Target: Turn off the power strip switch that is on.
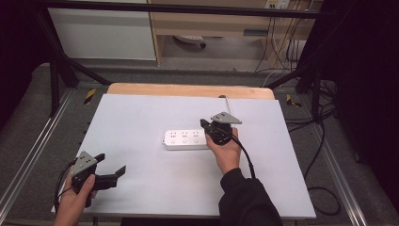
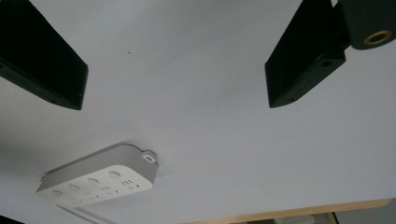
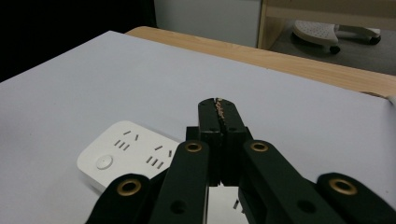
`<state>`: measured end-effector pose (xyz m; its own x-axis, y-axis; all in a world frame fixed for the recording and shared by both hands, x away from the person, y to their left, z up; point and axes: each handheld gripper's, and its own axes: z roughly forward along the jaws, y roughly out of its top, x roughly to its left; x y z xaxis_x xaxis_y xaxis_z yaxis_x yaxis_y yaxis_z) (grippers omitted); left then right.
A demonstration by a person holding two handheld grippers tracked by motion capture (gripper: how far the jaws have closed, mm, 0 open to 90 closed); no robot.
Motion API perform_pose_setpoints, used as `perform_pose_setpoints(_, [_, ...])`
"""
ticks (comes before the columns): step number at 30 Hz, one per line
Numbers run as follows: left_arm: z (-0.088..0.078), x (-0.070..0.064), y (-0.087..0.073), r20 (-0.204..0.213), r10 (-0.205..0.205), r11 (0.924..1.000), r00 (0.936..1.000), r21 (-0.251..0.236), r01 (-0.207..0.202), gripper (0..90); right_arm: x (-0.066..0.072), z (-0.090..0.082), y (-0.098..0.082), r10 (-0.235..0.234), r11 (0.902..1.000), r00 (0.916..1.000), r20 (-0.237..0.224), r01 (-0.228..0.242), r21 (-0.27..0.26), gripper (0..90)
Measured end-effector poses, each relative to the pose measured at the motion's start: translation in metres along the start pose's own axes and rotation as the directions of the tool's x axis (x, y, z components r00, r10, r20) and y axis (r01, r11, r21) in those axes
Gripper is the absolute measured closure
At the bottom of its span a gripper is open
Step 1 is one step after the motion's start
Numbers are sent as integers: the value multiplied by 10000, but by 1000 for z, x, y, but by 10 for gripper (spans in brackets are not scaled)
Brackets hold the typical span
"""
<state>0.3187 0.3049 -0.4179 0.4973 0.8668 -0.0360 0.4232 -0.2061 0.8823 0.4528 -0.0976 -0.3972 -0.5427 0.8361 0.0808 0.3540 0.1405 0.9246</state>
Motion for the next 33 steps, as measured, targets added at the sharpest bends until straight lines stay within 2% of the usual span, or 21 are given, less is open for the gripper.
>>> perform_pose_setpoints(11, [0, 1, 0, 24, -174, 9998, 9998, -48, 174, 60, 1, 3, -5, 181, 9991, 9997, -191, -174, 376, 900])
perform_pose_setpoints(18, [0, 1, 0, 29, -181, 9998, 9998, -31, 182, 61, 1, 6, -10, 417, 9983, 9991, -48, -415, 400, 900])
perform_pose_setpoints(23, [-1, 1, 1, 48, -288, 9994, 9996, -199, 289, 61, 2, 7, -14, 505, 9971, 9987, -60, -501, 581, 900])
perform_pose_setpoints(33, [-2, 2, 0, 45, -265, 9995, 9996, -161, 266, 61, 7, 11, -26, 629, 9948, 9980, -82, -621, 803, 900])
